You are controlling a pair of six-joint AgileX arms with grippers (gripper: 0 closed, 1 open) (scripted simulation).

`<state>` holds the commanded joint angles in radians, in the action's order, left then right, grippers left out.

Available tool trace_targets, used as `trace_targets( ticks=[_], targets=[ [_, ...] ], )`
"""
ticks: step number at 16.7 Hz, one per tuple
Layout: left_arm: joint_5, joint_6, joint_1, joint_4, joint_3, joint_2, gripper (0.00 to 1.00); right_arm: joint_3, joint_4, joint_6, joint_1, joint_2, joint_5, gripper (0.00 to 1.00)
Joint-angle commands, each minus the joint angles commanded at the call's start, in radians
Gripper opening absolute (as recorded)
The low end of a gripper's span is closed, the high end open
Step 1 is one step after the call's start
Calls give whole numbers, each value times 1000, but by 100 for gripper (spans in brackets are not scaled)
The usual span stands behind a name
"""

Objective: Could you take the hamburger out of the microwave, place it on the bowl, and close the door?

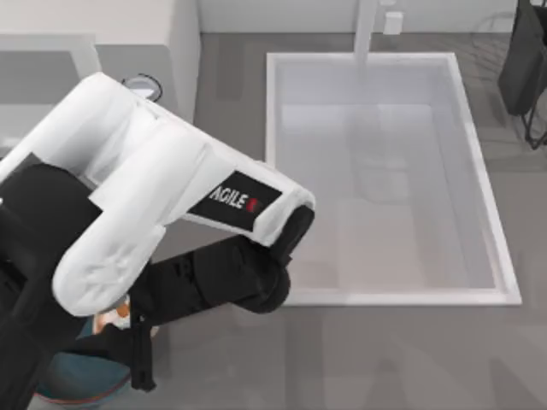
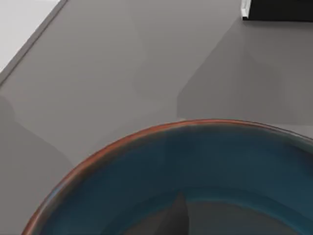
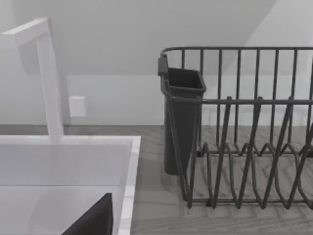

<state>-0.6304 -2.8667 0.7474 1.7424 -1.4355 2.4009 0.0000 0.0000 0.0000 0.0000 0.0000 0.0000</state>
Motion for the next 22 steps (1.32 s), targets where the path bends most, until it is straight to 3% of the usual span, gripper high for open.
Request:
trace_targets(
  ticks=[21, 22],
  targets=[
    [-59, 36, -65, -148, 182, -21, 0, 0, 0, 0, 0, 0, 0, 100],
    [-59, 36, -65, -148, 182, -21, 8, 0, 0, 0, 0, 0, 0, 100]
  ],
)
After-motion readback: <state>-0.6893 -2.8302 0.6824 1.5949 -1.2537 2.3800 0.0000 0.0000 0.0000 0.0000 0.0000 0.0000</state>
